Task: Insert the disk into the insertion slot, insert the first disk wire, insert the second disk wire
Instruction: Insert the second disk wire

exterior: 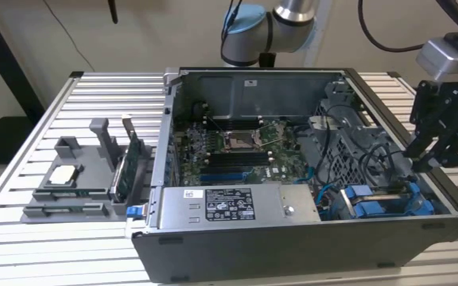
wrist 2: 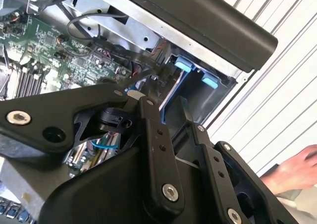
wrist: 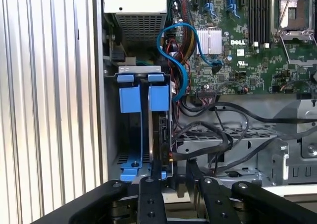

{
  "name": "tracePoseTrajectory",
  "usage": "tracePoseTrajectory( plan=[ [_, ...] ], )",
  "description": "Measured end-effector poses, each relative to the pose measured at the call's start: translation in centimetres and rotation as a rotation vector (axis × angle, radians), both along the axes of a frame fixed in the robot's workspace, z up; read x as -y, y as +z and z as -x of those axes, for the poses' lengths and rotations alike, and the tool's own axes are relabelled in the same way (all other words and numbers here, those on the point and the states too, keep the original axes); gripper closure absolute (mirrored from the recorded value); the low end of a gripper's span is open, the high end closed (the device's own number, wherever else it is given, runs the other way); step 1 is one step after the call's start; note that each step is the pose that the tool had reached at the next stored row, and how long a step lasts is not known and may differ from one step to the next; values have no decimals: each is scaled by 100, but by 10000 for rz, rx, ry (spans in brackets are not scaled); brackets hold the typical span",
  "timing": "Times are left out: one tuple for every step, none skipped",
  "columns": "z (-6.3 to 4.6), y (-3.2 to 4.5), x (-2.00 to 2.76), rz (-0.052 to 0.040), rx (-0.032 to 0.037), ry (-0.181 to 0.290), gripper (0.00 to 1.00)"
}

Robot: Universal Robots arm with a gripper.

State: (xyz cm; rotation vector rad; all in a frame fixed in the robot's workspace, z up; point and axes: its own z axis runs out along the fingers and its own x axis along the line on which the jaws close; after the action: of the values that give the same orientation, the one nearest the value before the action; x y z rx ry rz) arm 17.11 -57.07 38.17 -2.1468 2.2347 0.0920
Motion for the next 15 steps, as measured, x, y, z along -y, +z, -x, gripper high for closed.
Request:
tracePoseTrajectory(
  plan=[
    [-21, -1, -4, 0, 0, 8, 66],
    [-43, -4, -9, -1, 0, 14, 66],
    [-71, -5, -14, 0, 0, 20, 66],
    [-101, -8, -18, 0, 0, 25, 66],
    [-128, -13, -22, -2, 0, 32, 66],
    [-153, -17, -27, -2, -1, 39, 66],
    [-177, -22, -32, -3, -4, 44, 66],
    [-198, -27, -35, -3, -14, 48, 66],
    [-214, -32, -38, -1, -37, 50, 66],
    [-228, -39, -39, 0, -70, 52, 66],
    [-240, -44, -40, -1, -119, 53, 66],
    [-249, -47, -40, -1, -200, 54, 66],
    [-254, -50, -40, -2, -299, 54, 66],
    [-257, -51, -41, -2, -404, 54, 66],
    [-259, -52, -41, -3, -541, 54, 66]
  ],
)
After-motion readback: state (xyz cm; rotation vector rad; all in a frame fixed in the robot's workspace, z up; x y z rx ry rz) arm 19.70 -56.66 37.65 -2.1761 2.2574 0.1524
